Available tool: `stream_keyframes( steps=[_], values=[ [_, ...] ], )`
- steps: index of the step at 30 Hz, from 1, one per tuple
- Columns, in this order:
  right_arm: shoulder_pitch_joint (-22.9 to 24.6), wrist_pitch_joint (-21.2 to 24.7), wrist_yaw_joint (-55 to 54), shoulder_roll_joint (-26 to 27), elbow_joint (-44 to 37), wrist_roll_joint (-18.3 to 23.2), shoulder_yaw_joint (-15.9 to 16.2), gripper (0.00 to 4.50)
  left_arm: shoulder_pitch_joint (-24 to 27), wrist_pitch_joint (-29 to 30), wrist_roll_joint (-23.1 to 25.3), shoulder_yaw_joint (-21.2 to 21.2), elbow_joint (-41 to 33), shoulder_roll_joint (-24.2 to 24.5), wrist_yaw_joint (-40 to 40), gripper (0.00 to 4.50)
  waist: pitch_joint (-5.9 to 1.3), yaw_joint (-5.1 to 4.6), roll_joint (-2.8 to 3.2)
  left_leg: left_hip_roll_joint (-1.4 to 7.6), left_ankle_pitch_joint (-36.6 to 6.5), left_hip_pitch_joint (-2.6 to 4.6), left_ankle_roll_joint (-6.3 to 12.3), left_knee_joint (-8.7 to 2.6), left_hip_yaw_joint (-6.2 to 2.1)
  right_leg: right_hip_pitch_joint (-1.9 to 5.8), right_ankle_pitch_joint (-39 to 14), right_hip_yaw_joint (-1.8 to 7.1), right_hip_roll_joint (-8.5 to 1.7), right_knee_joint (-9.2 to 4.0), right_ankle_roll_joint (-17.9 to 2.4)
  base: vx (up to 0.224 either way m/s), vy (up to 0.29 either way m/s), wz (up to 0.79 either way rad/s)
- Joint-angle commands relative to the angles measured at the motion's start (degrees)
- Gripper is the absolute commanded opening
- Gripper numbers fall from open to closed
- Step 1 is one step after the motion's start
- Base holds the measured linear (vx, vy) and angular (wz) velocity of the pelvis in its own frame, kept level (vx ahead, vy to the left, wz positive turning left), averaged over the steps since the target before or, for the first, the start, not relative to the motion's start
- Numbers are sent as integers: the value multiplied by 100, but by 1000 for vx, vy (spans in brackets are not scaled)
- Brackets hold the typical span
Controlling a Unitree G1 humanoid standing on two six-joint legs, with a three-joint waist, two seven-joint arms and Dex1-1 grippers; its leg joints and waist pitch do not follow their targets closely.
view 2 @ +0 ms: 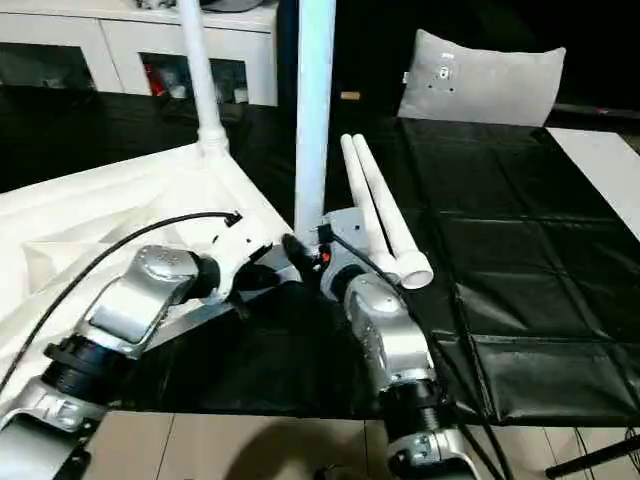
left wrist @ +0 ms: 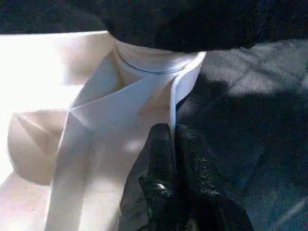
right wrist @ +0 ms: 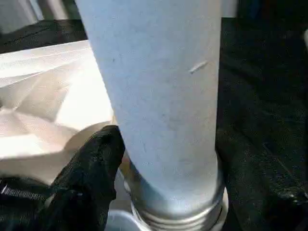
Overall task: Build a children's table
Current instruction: Rotate leg to tighten
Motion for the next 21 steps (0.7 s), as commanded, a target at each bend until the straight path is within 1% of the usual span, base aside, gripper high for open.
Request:
stream_keyframes(
  steps=[1, 2, 3, 4, 5, 6, 7, 8, 9, 10, 11, 12, 13, 14, 16, 19, 21],
  values=[
    [191, -82, 513, -156, -60, 31, 350, 360, -80, -620, 51, -55, -302, 157, -171, 0, -417, 49, 91, 33, -835, -28, 165, -357, 47, 405, -1096, 214, -436, -418, -1078, 0, 0, 0],
    [231, -221, 667, -285, -105, -1, 400, 367, -37, -760, 55, -117, -275, 239, -285, 0, -410, 42, 91, 31, -877, -26, 150, -355, 56, 398, -1156, 218, -429, -420, -1062, 0, 0, 0],
    [273, -301, 824, -393, -162, 16, 415, 379, -4, -823, 35, -130, -247, 283, -360, 0, -412, 48, 84, 29, -883, -32, 148, -355, 53, 406, -1204, 218, -436, -424, -1046, 0, 0, 0],
    [324, -355, 1031, -517, -250, 79, 406, 392, 27, -1036, 18, -164, -203, 346, -483, 0, -404, 54, 60, 31, -938, -32, 149, -357, 54, 406, -1358, 221, -440, -432, -1003, 0, 0, 0],
    [374, -395, 1257, -665, -345, 144, 396, 400, 64, -1167, -32, -199, -171, 424, -652, 0, -403, 52, 69, 37, -948, -25, 156, -357, 57, 391, -1392, 222, -438, -432, -1002, 0, 0, 0],
    [406, -419, 1406, -764, -408, 186, 389, 400, 88, -1265, -64, -228, -149, 481, -769, 0, -400, 76, 63, 37, -955, -24, 177, -356, 58, 394, -1443, 225, -437, -440, -966, 0, 0, 0],
    [447, -454, 1729, -965, -503, 237, 410, 410, 128, -1618, -128, -311, -99, 612, -1031, 0, -399, 83, 46, 31, -940, -29, 196, -357, 57, 402, -1454, 224, -432, -445, -951, 0, 0, 0],
    [476, -482, 2042, -1167, -574, 271, 439, 410, 154, -1826, -179, -390, -58, 740, -1257, 0, -397, 94, 60, 41, -950, -25, 203, -358, 58, 385, -1487, 226, -441, -439, -949, 0, 0, 0],
    [492, -499, 2241, -1304, -613, 291, 462, 424, 165, -1890, -205, -440, -35, 823, -1389, 0, -397, 97, 52, 38, -967, -28, 220, -358, 57, 385, -1517, 221, -434, -445, -945, 0, 0, 0],
    [498, -498, 2469, -1440, -651, 334, 486, 438, 164, -2119, -199, -511, 28, 921, -1560, 0, -399, 140, 64, 48, -946, -11, 248, -352, 65, 371, -1489, 226, -433, -443, -940, 0, 0, 0],
    [497, -493, 2674, -1575, -676, 386, 518, 446, 164, -2304, -228, -555, 94, 1002, -1741, 0, -402, 158, 58, 48, -936, -6, 257, -353, 67, 373, -1475, 229, -432, -443, -941, 0, 0, 0],
    [488, -470, 2851, -1679, -692, 437, 549, 449, 159, -2444, -251, -583, 151, 1055, -1880, 0, -391, 175, 66, 54, -955, 9, 242, -362, 74, 351, -1491, 228, -433, -441, -960, 0, 0, 0],
    [472, -455, 3143, -1840, -705, 483, 621, 450, 149, -2676, -276, -621, 242, 1130, -2089, 0, -393, 179, 62, 53, -982, 9, 238, -360, 74, 355, -1521, 224, -434, -444, -965, 0, 0, 0],
    [465, -454, 3261, -1904, -707, 497, 657, 450, 143, -2760, -286, -631, 279, 1154, -2168, 0, -391, 192, 55, 50, -1032, 11, 234, -365, 72, 364, -1599, 218, -431, -450, -947, 0, 0, 0],
    [411, -451, 3714, -2136, -684, 476, 849, 450, 97, -3023, -315, -700, 403, 1256, -2475, 0, -401, 199, 45, 52, -968, -3, 246, -361, 70, 375, -1509, 214, -442, -435, -981, 0, 0, 0],
    [324, -554, 4025, -2304, -605, 361, 1051, 450, 34, -3222, -324, -777, 492, 1344, -2718, 0, -405, 201, 34, 48, -914, -9, 238, -360, 69, 381, -1494, 208, -444, -421, -990, 0, 0, 0],
    [292, -618, 4063, -2335, -563, 274, 1110, 450, 14, -3290, -335, -797, 520, 1367, -2793, 0, -403, 197, 21, 51, -902, -9, 214, -354, 73, 370, -1571, 210, -449, -418, -978, 0, 0, 0]
  ],
)
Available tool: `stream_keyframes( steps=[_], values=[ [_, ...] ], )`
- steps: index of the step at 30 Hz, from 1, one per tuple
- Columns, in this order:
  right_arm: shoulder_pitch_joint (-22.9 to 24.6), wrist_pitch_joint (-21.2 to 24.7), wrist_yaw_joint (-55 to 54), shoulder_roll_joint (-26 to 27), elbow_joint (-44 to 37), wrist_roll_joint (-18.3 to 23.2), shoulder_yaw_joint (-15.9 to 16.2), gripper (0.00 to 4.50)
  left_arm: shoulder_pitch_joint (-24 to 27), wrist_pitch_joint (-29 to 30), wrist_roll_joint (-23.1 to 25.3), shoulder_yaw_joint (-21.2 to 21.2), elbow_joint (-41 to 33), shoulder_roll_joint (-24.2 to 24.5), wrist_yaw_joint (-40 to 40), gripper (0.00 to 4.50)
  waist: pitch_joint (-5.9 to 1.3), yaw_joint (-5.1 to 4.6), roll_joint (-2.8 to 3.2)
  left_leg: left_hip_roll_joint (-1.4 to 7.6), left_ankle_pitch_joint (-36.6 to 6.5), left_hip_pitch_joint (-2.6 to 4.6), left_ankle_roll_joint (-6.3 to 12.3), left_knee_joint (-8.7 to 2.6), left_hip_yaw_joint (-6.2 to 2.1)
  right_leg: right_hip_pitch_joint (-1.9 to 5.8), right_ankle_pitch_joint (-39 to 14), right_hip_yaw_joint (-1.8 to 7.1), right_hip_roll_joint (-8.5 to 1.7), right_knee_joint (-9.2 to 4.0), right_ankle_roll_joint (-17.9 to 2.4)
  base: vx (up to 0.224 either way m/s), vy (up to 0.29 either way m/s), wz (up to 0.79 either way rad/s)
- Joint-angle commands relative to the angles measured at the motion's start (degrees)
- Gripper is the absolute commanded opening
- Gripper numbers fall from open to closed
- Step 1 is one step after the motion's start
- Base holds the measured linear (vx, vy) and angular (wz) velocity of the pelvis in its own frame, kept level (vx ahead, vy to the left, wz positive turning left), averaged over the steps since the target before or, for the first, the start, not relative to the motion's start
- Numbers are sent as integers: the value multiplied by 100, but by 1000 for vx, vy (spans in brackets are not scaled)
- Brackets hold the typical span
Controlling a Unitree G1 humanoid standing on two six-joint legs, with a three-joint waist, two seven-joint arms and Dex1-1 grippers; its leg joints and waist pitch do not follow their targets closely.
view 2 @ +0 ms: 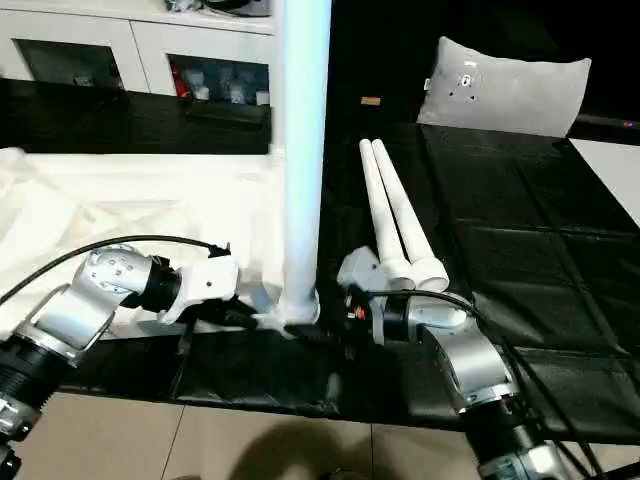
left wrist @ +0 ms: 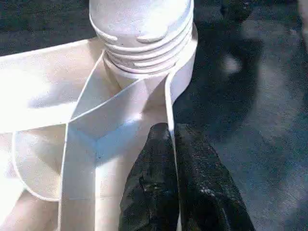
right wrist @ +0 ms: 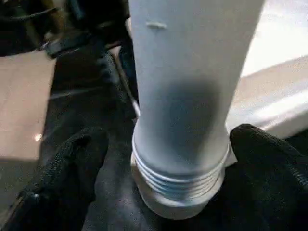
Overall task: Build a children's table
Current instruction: Rotate leg to tighten
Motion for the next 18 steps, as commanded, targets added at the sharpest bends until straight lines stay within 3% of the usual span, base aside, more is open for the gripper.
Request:
stream_keyframes(
  steps=[1, 3, 4, 5, 7, 12, 18],
  values=[
    [-123, -179, 100, -75, 62, -183, 108, 450, -107, -214, -5, -258, 4, 22, -311, 0, -401, -11, 32, 49, -908, -15, 195, -363, 74, 342, -1632, 213, -432, -431, -969, 0, 0, 0],
    [-196, -218, 106, -71, 164, -228, 151, 450, -130, -317, -29, -279, 47, 49, -423, 0, -404, -6, 27, 50, -911, -10, 180, -363, 75, 339, -1663, 213, -428, -432, -962, 0, 0, 0],
    [-244, -185, 141, -43, 211, -177, 144, 450, -142, -366, -27, -296, 53, 62, -496, 0, -402, -16, -19, 49, -895, -18, 188, -364, 78, 345, -1662, 211, -423, -431, -955, 0, 0, 0],
    [-258, -199, 157, -31, 226, -157, 138, 432, -146, -383, -24, -302, 54, 67, -520, 0, -406, -9, 10, 51, -860, -15, 199, -366, 76, 344, -1615, 213, -429, -418, -971, 0, 0, 0],
    [-349, -189, 311, 26, 334, -17, 128, 422, -176, -537, -22, -339, 108, 86, -700, 0, -408, -7, -16, 54, -828, -23, 220, -364, 73, 351, -1553, 209, -431, -403, -982, 0, 0, 0],
    [-388, -127, 409, 21, 397, 6, 177, 377, -207, -602, -1, -346, 177, 89, -739, 0, -416, 8, -9, 64, -721, -22, 234, -362, 81, 362, -1348, 205, -438, -382, -1028, 0, 0, 0],
    [-339, -38, 596, 38, 420, 30, 252, 333, -221, -610, -55, -350, 182, 99, -867, 0, -414, 12, -14, 62, -762, -22, 217, -361, 79, 361, -1579, 199, -448, -403, -966, 0, 0, 0]
  ],
)
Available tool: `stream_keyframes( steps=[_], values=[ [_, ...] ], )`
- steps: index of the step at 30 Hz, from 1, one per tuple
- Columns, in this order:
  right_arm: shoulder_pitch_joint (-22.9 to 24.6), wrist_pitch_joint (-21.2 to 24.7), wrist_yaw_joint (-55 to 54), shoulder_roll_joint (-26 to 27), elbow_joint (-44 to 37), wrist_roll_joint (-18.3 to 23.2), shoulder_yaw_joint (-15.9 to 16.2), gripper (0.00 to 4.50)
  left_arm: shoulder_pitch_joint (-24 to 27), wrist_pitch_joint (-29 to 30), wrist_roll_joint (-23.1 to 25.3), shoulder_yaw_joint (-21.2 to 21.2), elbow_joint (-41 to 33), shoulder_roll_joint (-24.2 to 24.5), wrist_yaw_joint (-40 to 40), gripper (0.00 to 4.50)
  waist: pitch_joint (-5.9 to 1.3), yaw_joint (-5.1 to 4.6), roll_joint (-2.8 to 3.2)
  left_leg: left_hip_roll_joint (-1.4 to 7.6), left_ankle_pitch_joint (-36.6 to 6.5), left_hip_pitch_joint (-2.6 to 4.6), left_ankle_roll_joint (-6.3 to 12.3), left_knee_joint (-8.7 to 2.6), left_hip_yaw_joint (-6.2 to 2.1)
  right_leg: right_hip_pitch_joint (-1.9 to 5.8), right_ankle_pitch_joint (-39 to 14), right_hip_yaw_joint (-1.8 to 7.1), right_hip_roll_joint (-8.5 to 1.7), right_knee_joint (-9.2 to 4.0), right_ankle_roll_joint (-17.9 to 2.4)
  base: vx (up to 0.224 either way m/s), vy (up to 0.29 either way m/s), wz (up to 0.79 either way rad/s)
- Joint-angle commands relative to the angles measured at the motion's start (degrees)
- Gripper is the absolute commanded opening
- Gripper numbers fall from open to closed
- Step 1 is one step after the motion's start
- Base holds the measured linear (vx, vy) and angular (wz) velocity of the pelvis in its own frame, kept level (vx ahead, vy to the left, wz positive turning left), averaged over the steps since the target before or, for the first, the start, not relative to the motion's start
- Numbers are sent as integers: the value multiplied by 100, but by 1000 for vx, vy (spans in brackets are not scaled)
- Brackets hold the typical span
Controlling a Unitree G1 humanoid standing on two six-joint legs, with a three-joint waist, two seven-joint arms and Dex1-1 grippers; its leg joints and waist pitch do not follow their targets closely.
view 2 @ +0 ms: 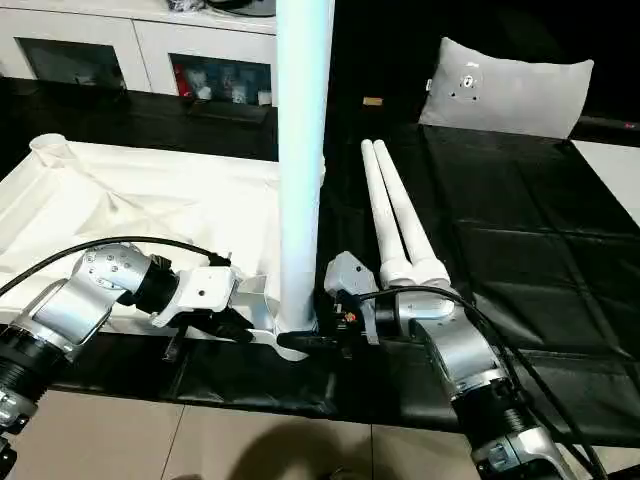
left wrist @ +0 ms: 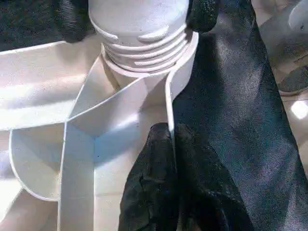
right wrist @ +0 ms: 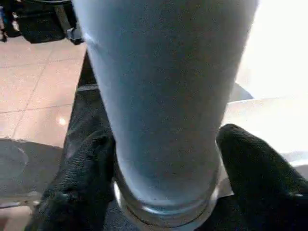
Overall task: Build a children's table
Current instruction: Rotate leg to tighten
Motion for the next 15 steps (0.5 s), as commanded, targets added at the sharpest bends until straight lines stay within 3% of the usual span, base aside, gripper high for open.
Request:
stream_keyframes(
  steps=[1, 7, 11, 12, 13, 15],
  values=[
    [-48, 125, 90, -35, 4, 38, -9, 311, -56, -149, 19, -214, -52, 8, -286, 0, -414, -11, -2, 59, -742, -19, 221, -360, 81, 360, -1531, 221, -437, -401, -979, 0, 0, 0],
    [-4, 167, 94, -37, -53, 74, 2, 278, -45, -122, 6, -195, -35, 2, -295, 0, -413, -6, 5, 61, -727, -17, 216, -361, 81, 364, -1433, 215, -437, -393, -1011, 0, 0, 0],
    [131, 447, -84, 115, -237, 232, -40, 275, 55, 219, -51, -50, -189, -42, -54, 0, -413, -1, 11, 69, -715, -10, 209, -366, 77, 362, -1351, 208, -438, -382, -1045, 0, 0, 0],
    [190, 600, -282, 259, -346, 297, -92, 274, 115, 614, -57, 65, -338, -104, 205, 0, -397, -7, 48, 63, -783, -13, 180, -372, 78, 358, -1413, 210, -434, -402, -1035, 0, 0, 0],
    [190, 600, -282, 259, -346, 297, -92, 274, 115, 614, -57, 65, -338, -104, 205, 0, -400, -18, 40, 71, -812, -8, 147, -372, 83, 357, -1409, 216, -439, -383, -1053, 0, 0, 0],
    [252, 813, -850, 609, -453, 289, -177, 274, 232, 1315, -101, 296, -655, -293, 737, 0, -361, -28, 40, 58, -992, -1, 80, -386, 74, 334, -1868, 203, -434, -444, -962, 0, 0, 0]
  ],
)
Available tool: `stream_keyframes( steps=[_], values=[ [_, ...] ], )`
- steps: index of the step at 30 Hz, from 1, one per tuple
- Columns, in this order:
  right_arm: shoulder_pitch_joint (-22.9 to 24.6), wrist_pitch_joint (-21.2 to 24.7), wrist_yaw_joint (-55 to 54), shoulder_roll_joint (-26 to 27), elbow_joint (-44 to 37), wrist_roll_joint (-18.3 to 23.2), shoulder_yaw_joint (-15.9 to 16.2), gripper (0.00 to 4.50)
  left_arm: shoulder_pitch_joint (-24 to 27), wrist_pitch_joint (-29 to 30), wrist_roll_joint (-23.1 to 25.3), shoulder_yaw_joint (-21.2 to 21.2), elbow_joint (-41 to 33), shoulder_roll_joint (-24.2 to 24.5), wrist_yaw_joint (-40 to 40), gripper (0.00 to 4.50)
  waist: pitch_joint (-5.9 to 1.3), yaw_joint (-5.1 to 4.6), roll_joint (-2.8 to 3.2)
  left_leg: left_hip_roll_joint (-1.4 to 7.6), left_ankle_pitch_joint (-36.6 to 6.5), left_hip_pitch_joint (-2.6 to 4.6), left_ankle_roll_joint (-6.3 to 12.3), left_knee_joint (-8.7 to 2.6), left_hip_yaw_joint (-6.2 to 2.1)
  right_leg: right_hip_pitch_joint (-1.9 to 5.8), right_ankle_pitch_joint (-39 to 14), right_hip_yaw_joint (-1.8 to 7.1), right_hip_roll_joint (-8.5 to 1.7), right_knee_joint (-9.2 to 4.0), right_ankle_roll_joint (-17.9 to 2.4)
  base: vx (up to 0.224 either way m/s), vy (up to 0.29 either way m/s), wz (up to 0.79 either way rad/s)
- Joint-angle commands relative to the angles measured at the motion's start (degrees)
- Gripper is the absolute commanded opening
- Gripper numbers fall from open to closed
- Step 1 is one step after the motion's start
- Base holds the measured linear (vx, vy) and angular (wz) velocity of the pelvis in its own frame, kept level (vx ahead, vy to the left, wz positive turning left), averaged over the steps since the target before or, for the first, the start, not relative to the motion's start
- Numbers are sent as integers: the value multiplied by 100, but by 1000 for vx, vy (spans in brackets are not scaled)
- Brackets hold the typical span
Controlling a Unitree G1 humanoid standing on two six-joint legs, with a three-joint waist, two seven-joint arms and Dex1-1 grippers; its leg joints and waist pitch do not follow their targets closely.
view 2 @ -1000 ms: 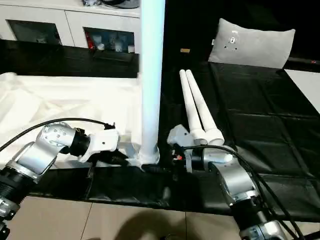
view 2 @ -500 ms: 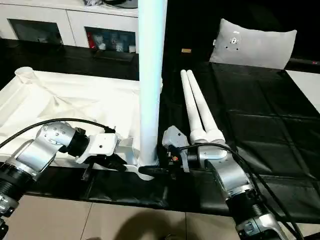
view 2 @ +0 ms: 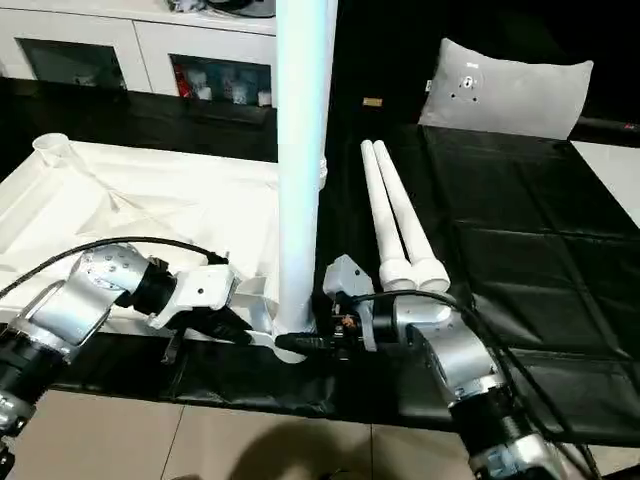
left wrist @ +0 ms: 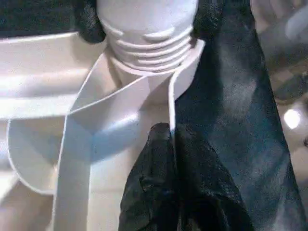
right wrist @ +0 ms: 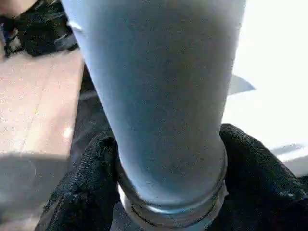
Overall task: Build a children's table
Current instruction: Rotate leg to tighten
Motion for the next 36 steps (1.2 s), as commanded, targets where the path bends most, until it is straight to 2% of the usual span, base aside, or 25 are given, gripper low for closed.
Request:
stream_keyframes(
  steps=[1, 2, 3, 4, 5, 6, 7, 8, 10, 12, 15, 16, 17, 18, 21, 22, 25, 28, 30, 31, 33, 34, 35, 36],
  values=[
    [-1, 221, -662, 483, -152, 132, 3, 274, 75, 750, -19, 167, -490, -343, 717, 0, -368, -29, 35, 64, -1036, -4, 22, -392, 62, 321, -2038, 213, -441, -441, -918, 0, 0, 0],
    [-7, 241, -962, 675, -105, 76, -20, 274, 125, 1063, 8, 241, -660, -473, 979, 0, -355, -41, 36, 59, -1049, -9, 1, -396, 64, 306, -2132, 211, -434, -459, -890, 0, 0, 0],
    [-34, 221, -1366, 926, 5, -16, -45, 274, 174, 1386, 106, 312, -824, -657, 1334, 0, -355, -62, 27, 30, -1102, -25, -4, -394, 47, 323, -2411, 191, -431, -499, -768, 0, 0, 0],
    [-34, 221, -1366, 926, 5, -16, -45, 274, 174, 1386, 106, 312, -824, -657, 1334, 0, -357, -78, 41, 50, -1087, -39, -33, -404, 35, 333, -2398, 197, -450, -474, -753, 0, 0, 0],
    [-97, 225, -1891, 1264, 202, -99, -107, 273, 187, 1767, 247, 400, -951, -946, 1814, 0, -351, -100, 41, 32, -1118, -50, -10, -399, 31, 324, -2486, 181, -440, -509, -691, 0, 0, 0],
    [-114, 233, -2003, 1339, 250, -111, -125, 273, 183, 1843, 277, 422, -966, -1018, 1924, 0, -348, -157, 36, 33, -1141, -40, -21, -387, 42, 291, -2472, 186, -435, -518, -713, 0, 0, 0],
    [-166, 255, -2284, 1518, 373, -145, -173, 273, 145, 2059, 347, 487, -986, -1231, 2220, 0, -361, -195, 25, 15, -1122, -42, -3, -371, 40, 306, -2458, 178, -436, -522, -722, 0, 0, 0],
    [-214, 244, -2489, 1635, 476, -192, -200, 273, 95, 2216, 387, 548, -975, -1407, 2449, 0, -363, -193, 27, 10, -1097, -49, 17, -373, 31, 318, -2442, 167, -435, -521, -720, 0, 0, 0],
    [-274, 229, -2740, 1771, 602, -258, -227, 273, 15, 2361, 443, 633, -929, -1637, 2760, 0, -376, -222, 14, 11, -1008, -51, 107, -352, 52, 309, -2156, 174, -429, -510, -815, 0, 0, 0],
    [-416, 297, -3345, 2061, 844, -387, -377, 273, -195, 2621, 554, 802, -839, -2087, 3439, 0, -397, -210, 23, 14, -898, -54, 138, -344, 53, 320, -1875, 168, -425, -490, -892, 0, 0, 0],
    [-528, 229, -3830, 2215, 1109, -554, -506, 273, -325, 2804, 637, 828, -833, -2328, 3802, 0, -421, -180, 35, 12, -712, -75, 177, -343, 57, 347, -1425, 163, -423, -440, -953, 0, 0, 0],
    [-532, 155, -3902, 2206, 1157, -586, -544, 329, -338, 2772, 674, 786, -803, -2312, 3807, 0, -425, -179, 28, 12, -667, -89, 212, -344, 55, 356, -1277, 161, -426, -425, -969, 0, 0, 0],
    [-532, 155, -3902, 2206, 1157, -586, -544, 343, -338, 2772, 674, 786, -803, -2312, 3807, 0, -427, -174, 34, 13, -641, -87, 228, -345, 53, 360, -1202, 160, -425, -419, -983, 0, 0, 0],
    [-527, 102, -3951, 2229, 1178, -582, -625, 343, -325, 2780, 712, 757, -807, -2284, 3772, 0, -428, -175, 61, 19, -611, -86, 261, -342, 58, 357, -1022, 163, -427, -413, -1027, 0, 0, 0],
    [-522, 74, -3976, 2240, 1184, -576, -677, 366, -308, 2772, 733, 738, -810, -2252, 3739, 0, -425, -188, 64, 27, -624, -86, 293, -349, 53, 371, -904, 153, -433, -405, -1092, 0, 0, 0],
    [-464, -89, -3932, 2124, 1105, -585, -739, 387, -239, 2634, 748, 672, -781, -2054, 3553, 0, -426, -178, 103, 24, -677, -82, 276, -348, 48, 374, -960, 156, -444, -413, -1095, 0, 0, 0],
    [-273, -432, -3717, 1777, 808, -663, -777, 404, -150, 2380, 749, 544, -689, -1683, 3221, 0, -423, -174, 95, 34, -797, -71, 262, -355, 50, 371, -1078, 159, -447, -426, -1080, 0, 0, 0],
    [-127, -591, -3495, 1570, 610, -629, -801, 442, -107, 2170, 641, 501, -628, -1502, 2981, 0, -403, -165, 98, 37, -927, -60, 241, -364, 53, 358, -1272, 161, -444, -448, -1045, 0, 0, 0],
    [-30, -677, -3253, 1408, 465, -570, -818, 447, -69, 1962, 553, 492, -573, -1396, 2751, 0, -402, -164, 89, 33, -968, -59, 230, -366, 55, 357, -1369, 160, -440, -457, -1032, 0, 0, 0],
    [25, -709, -3071, 1284, 365, -516, -837, 447, -45, 1726, 515, 458, -514, -1301, 2553, 0, -398, -150, 85, 32, -989, -68, 251, -371, 49, 369, -1440, 164, -448, -468, -980, 0, 0, 0],
    [119, -734, -2633, 1005, 174, -398, -854, 447, 12, 1237, 411, 386, -412, -1099, 2135, 0, -408, -152, 86, 41, -963, -55, 261, -370, 48, 360, -1384, 161, -443, -457, -1001, 0, 0, 0],
    [141, -732, -2495, 926, 126, -365, -854, 447, 21, 1140, 386, 367, -381, -1045, 2054, 0, -409, -123, 87, 44, -936, -59, 310, -366, 55, 359, -1325, 170, -444, -447, -1001, 0, 0, 0],
    [158, -735, -2284, 783, 65, -316, -847, 447, 34, 933, 312, 322, -344, -941, 1814, 0, -408, -115, 63, 49, -924, -59, 330, -368, 54, 359, -1321, 166, -447, -455, -1008, 0, 0, 0],
    [167, -738, -2155, 692, 29, -284, -840, 447, 39, 802, 263, 292, -320, -873, 1656, 0, -405, -83, 77, 50, -903, -52, 334, -369, 62, 353, -1319, 169, -447, -447, -1021, 0, 0, 0]
  ],
)
